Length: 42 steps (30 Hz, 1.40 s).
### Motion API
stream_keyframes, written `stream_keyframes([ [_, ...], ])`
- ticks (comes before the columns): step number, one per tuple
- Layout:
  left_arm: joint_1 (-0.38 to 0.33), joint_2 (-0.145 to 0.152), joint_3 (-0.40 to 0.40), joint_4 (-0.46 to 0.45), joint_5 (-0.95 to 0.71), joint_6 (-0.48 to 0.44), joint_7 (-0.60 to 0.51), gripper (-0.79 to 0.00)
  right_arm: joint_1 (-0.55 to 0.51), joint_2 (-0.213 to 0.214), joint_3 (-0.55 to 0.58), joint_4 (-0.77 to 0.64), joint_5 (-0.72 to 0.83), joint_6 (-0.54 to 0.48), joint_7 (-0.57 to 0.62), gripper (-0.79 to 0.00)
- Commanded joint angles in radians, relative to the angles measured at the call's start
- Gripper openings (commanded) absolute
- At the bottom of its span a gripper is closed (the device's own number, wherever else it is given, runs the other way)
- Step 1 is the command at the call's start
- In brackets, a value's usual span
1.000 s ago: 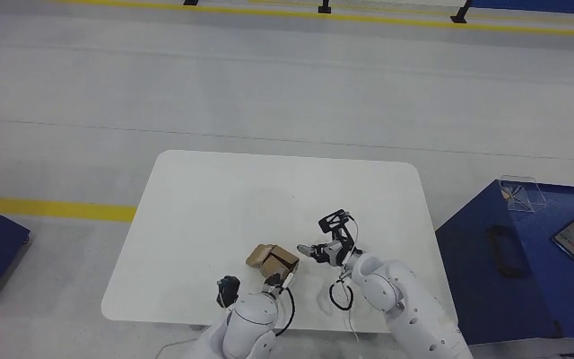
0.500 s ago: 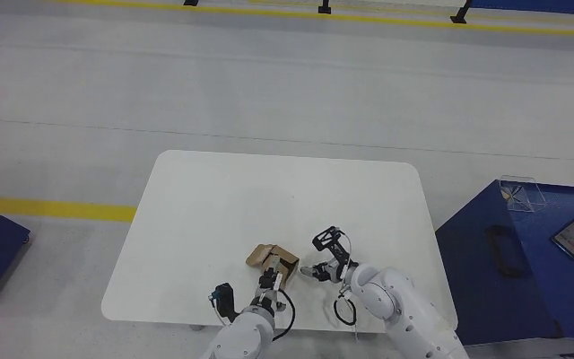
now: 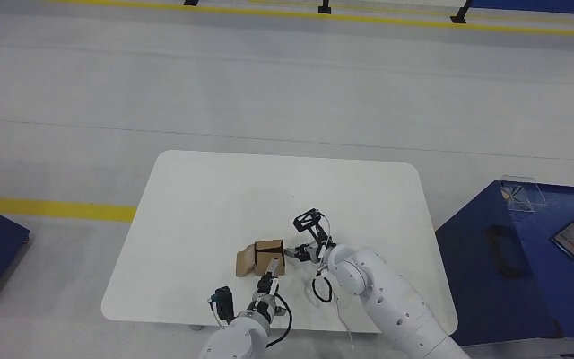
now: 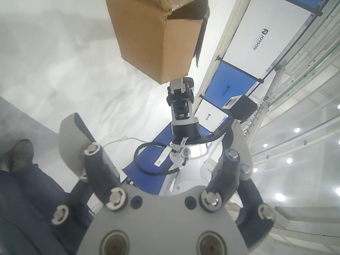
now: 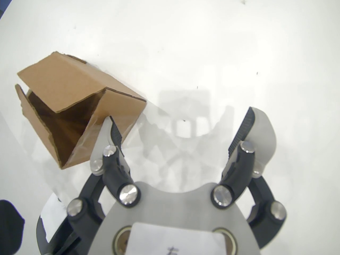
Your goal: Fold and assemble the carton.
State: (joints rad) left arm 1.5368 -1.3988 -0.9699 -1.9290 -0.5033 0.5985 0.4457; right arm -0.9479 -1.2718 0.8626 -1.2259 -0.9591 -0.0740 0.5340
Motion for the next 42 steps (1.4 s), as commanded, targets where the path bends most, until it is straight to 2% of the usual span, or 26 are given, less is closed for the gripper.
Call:
stream_keyframes([
  [1,-0.005,0.0,-0.016,0.007,-0.019,0.013,-0.022,0.0,0.02,-0.01,-0.012,0.026,0.01,0.007,-0.019,0.0],
  [5,-0.014,0.001,-0.034,0.015,-0.036,0.035,-0.04,0.0,0.034,-0.025,-0.022,0.052,0.037,0.033,-0.019,0.0],
  [15,-0.014,0.001,-0.034,0.015,-0.036,0.035,-0.04,0.0,0.034,-0.025,-0.02,0.051,0.041,0.033,-0.017,0.0],
  [17,-0.015,0.001,-0.036,0.011,-0.036,0.023,-0.042,0.0,0.031,-0.023,-0.009,0.051,0.02,0.058,-0.041,0.0],
  [20,0.003,0.003,-0.058,0.017,0.007,-0.163,-0.084,0.0,-0.002,-0.019,0.031,-0.007,-0.029,0.178,-0.177,0.0],
  [24,0.13,0.015,-0.113,0.019,0.013,-0.52,-0.22,0.0,-0.087,-0.01,0.073,-0.122,-0.061,0.249,-0.274,0.0],
  [27,0.213,0.024,-0.129,0.059,0.059,-0.727,-0.325,0.0,-0.148,-0.006,0.093,-0.216,-0.079,0.29,-0.315,0.0],
  [29,0.242,0.028,-0.127,0.089,0.069,-0.827,-0.408,0.0,-0.174,-0.005,0.088,-0.266,-0.117,0.298,-0.331,0.0],
  [30,0.246,0.03,-0.127,0.097,0.074,-0.851,-0.436,0.0,-0.181,-0.005,0.083,-0.288,-0.156,0.3,-0.362,0.0],
  [39,0.246,0.03,-0.127,0.097,0.074,-0.851,-0.436,0.0,-0.185,-0.005,0.081,-0.286,-0.152,0.293,-0.356,0.0],
  [40,0.241,0.029,-0.132,0.095,0.076,-0.863,-0.43,0.0,-0.189,-0.006,0.076,-0.287,-0.136,0.268,-0.338,0.0],
  [42,0.228,0.023,-0.136,0.125,0.111,-0.96,-0.362,0.0,-0.183,-0.006,0.079,-0.297,-0.13,0.222,-0.339,0.0],
])
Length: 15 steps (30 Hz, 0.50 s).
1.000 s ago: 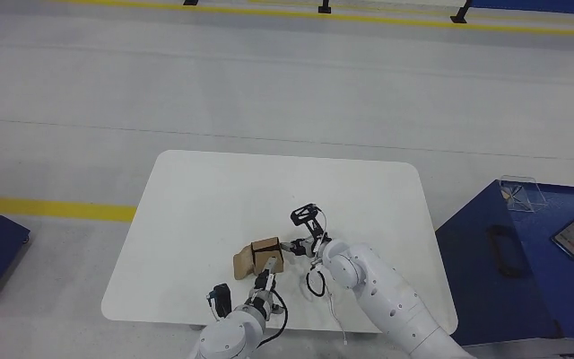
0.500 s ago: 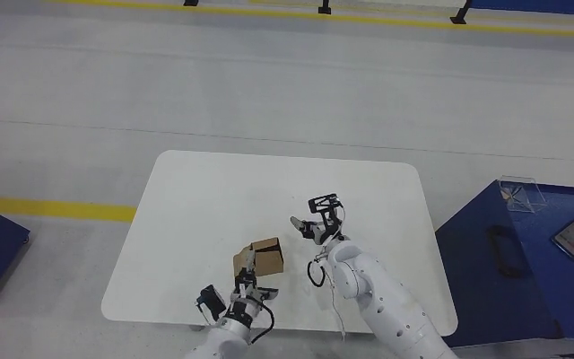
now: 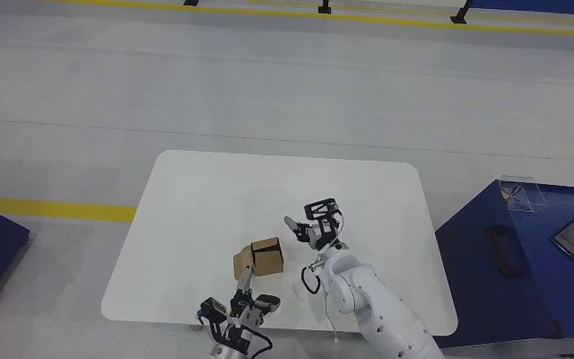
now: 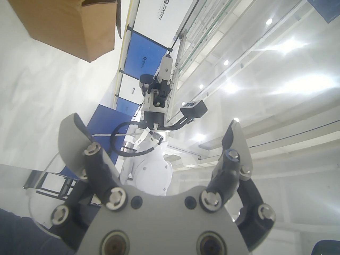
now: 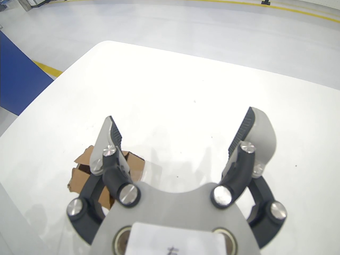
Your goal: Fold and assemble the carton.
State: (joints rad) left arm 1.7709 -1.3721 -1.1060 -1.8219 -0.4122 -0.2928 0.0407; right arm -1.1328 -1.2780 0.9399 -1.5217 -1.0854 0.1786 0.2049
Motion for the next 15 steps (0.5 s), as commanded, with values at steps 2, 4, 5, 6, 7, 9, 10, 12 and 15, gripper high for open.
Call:
stream_keyframes([
  [2,-0.011,-0.016,0.025,0.062,-0.016,-0.187,0.107,0.0,0.005,-0.002,-0.016,0.011,-0.054,-0.047,-0.012,0.0],
  [4,-0.026,-0.027,0.041,0.117,-0.035,-0.276,0.143,0.0,0.006,-0.006,-0.037,0.027,-0.091,-0.048,-0.021,0.0],
  [5,-0.038,-0.031,0.043,0.156,-0.025,-0.293,0.168,0.0,0.008,-0.009,-0.048,0.035,-0.105,-0.05,-0.022,0.0],
  [6,-0.053,-0.035,0.053,0.186,-0.002,-0.298,0.187,0.0,0.011,-0.012,-0.059,0.043,-0.117,-0.056,-0.024,0.0],
  [7,-0.066,-0.04,0.063,0.21,0.011,-0.31,0.204,0.0,0.014,-0.015,-0.067,0.052,-0.127,-0.06,-0.028,0.0],
  [9,-0.091,-0.051,0.088,0.256,0.004,-0.322,0.23,0.0,0.017,-0.02,-0.081,0.071,-0.143,-0.061,-0.038,0.0],
  [10,-0.108,-0.056,0.096,0.282,-0.009,-0.319,0.241,0.0,0.021,-0.023,-0.087,0.083,-0.146,-0.063,-0.038,0.0],
  [12,-0.146,-0.067,0.111,0.328,-0.027,-0.325,0.26,0.0,0.03,-0.03,-0.096,0.106,-0.145,-0.063,-0.042,0.0],
  [15,-0.196,-0.083,0.129,0.391,-0.035,-0.355,0.293,0.0,0.041,-0.04,-0.109,0.134,-0.15,-0.065,-0.049,0.0],
])
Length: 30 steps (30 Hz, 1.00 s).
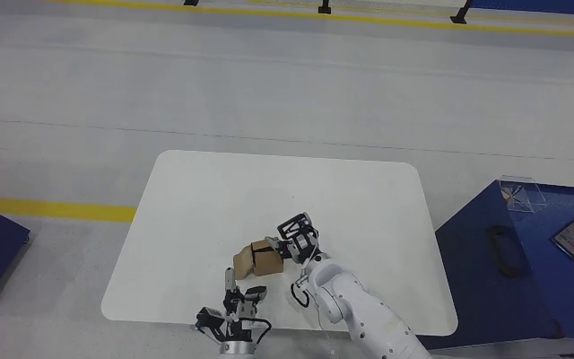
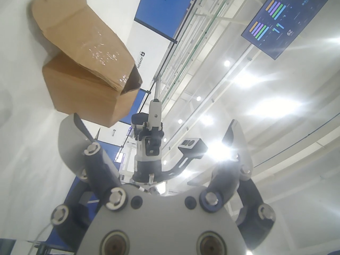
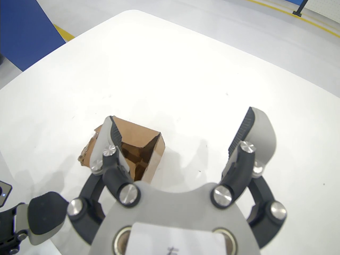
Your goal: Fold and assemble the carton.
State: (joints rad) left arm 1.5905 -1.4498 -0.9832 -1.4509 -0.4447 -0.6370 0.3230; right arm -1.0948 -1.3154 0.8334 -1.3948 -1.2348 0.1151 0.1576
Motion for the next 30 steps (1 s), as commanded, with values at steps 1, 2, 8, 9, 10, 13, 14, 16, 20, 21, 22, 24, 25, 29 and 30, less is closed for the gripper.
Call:
stream_keyframes([
  [1,-0.029,-0.011,0.011,0.036,-0.011,-0.023,0.023,0.0,0.005,-0.005,-0.005,0.014,-0.001,-0.001,-0.004,0.0],
  [2,-0.044,-0.016,0.011,0.057,-0.008,-0.032,0.044,0.0,0.007,-0.007,-0.007,0.022,-0.001,-0.002,-0.004,0.0],
  [8,-0.11,-0.043,0.023,0.141,-0.005,-0.015,0.136,0.0,0.023,-0.02,-0.015,0.059,-0.009,-0.015,0.004,0.0],
  [9,-0.117,-0.047,0.025,0.149,-0.01,-0.012,0.148,0.0,0.025,-0.023,-0.017,0.064,-0.009,-0.017,0.007,0.0],
  [10,-0.124,-0.05,0.024,0.16,-0.011,-0.006,0.159,0.0,0.028,-0.025,-0.017,0.069,-0.009,-0.019,0.008,0.0],
  [13,-0.142,-0.06,0.021,0.187,-0.013,-0.005,0.18,0.0,0.035,-0.03,-0.017,0.081,-0.009,-0.025,0.016,0.0],
  [14,-0.146,-0.063,0.02,0.196,-0.016,-0.006,0.182,0.0,0.038,-0.032,-0.017,0.086,-0.013,-0.027,0.018,0.0],
  [16,-0.152,-0.068,0.021,0.209,-0.022,-0.01,0.179,0.0,0.042,-0.035,-0.019,0.094,-0.017,-0.032,0.023,0.0],
  [20,-0.158,-0.077,0.015,0.229,-0.019,-0.034,0.182,0.0,0.051,-0.043,-0.023,0.109,-0.024,-0.037,0.036,0.0],
  [21,-0.16,-0.079,0.011,0.233,-0.019,-0.038,0.183,0.0,0.054,-0.045,-0.025,0.116,-0.028,-0.038,0.042,0.0],
  [22,-0.162,-0.081,0.008,0.236,-0.022,-0.041,0.182,0.0,0.058,-0.047,-0.026,0.123,-0.035,-0.035,0.049,0.0],
  [24,-0.162,-0.084,0.0,0.237,-0.027,-0.047,0.179,0.0,0.062,-0.052,-0.03,0.133,-0.03,-0.033,0.059,0.0],
  [25,-0.16,-0.085,-0.004,0.235,-0.026,-0.054,0.177,0.0,0.064,-0.055,-0.032,0.138,-0.03,-0.036,0.062,0.0],
  [29,-0.15,-0.088,-0.028,0.227,-0.009,-0.076,0.182,0.0,0.069,-0.062,-0.038,0.155,-0.044,-0.039,0.064,0.0],
  [30,-0.148,-0.088,-0.037,0.225,-0.001,-0.08,0.185,0.0,0.07,-0.063,-0.038,0.158,-0.047,-0.04,0.065,0.0],
])
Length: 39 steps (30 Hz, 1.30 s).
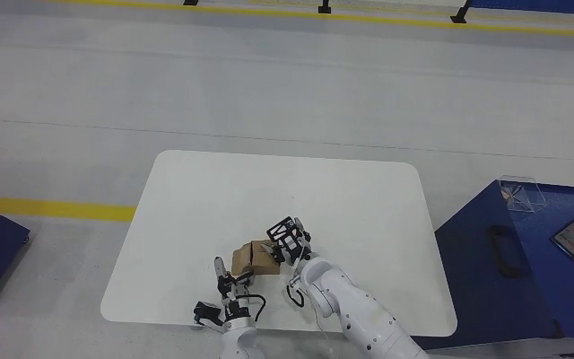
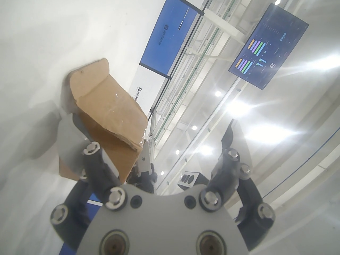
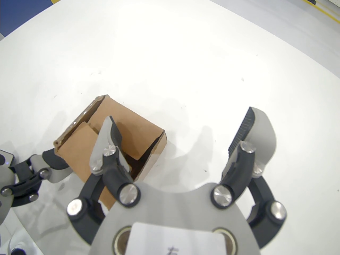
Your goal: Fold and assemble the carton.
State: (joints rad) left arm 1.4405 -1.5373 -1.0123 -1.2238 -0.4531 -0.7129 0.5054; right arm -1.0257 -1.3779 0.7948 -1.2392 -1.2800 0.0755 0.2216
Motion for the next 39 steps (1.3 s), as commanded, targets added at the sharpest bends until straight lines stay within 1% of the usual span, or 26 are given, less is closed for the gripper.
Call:
stream_keyframes([
  [1,0.003,0.0,-0.017,-0.006,0.016,-0.011,0.007,0.0,0.001,-0.002,0.002,0.005,-0.004,-0.002,0.001,0.0],
  [6,0.008,-0.002,-0.055,-0.028,0.035,-0.018,0.021,0.0,-0.001,-0.007,0.01,0.009,-0.007,-0.009,0.0,0.0],
  [9,0.011,-0.004,-0.072,-0.041,0.031,-0.011,0.013,0.0,-0.003,-0.01,0.014,0.009,-0.011,-0.015,0.001,0.0],
  [11,0.013,-0.005,-0.082,-0.051,0.036,-0.025,0.004,0.0,-0.003,-0.012,0.016,0.009,-0.014,-0.017,0.002,0.0],
  [13,0.02,-0.006,-0.091,-0.068,0.044,-0.059,-0.011,0.0,-0.002,-0.014,0.018,0.011,-0.014,-0.02,0.002,0.0],
  [15,0.033,-0.007,-0.103,-0.079,0.078,-0.116,-0.015,0.0,-0.002,-0.016,0.019,0.011,-0.018,-0.02,0.002,0.0],
  [17,0.047,-0.009,-0.102,-0.097,0.093,-0.154,-0.03,0.0,0.0,-0.019,0.021,0.011,-0.02,-0.022,0.004,0.0],
  [20,0.057,-0.011,-0.097,-0.107,0.135,-0.181,-0.07,0.0,0.002,-0.022,0.025,0.011,-0.022,-0.022,0.005,0.0],
  [26,0.052,-0.016,-0.073,-0.097,0.174,-0.16,-0.152,0.0,0.002,-0.025,0.057,0.0,-0.01,-0.005,-0.003,0.0],
  [28,0.051,-0.019,-0.075,-0.093,0.179,-0.168,-0.155,0.0,-0.002,-0.024,0.075,-0.004,0.006,-0.012,0.002,0.0],
  [31,0.049,-0.021,-0.077,-0.091,0.156,-0.141,-0.165,0.0,-0.008,-0.022,0.092,-0.007,0.012,-0.027,0.011,0.0],
  [34,0.057,-0.022,-0.091,-0.106,0.087,-0.058,-0.164,0.0,-0.021,-0.024,0.09,-0.023,0.013,-0.037,0.001,0.0],
  [37,0.07,-0.02,-0.12,-0.122,0.061,0.02,-0.143,0.0,-0.03,-0.028,0.085,-0.041,0.012,-0.034,-0.005,0.0],
  [39,0.074,-0.02,-0.126,-0.129,0.051,0.08,-0.142,0.0,-0.033,-0.031,0.08,-0.049,0.009,-0.03,-0.005,0.0],
])
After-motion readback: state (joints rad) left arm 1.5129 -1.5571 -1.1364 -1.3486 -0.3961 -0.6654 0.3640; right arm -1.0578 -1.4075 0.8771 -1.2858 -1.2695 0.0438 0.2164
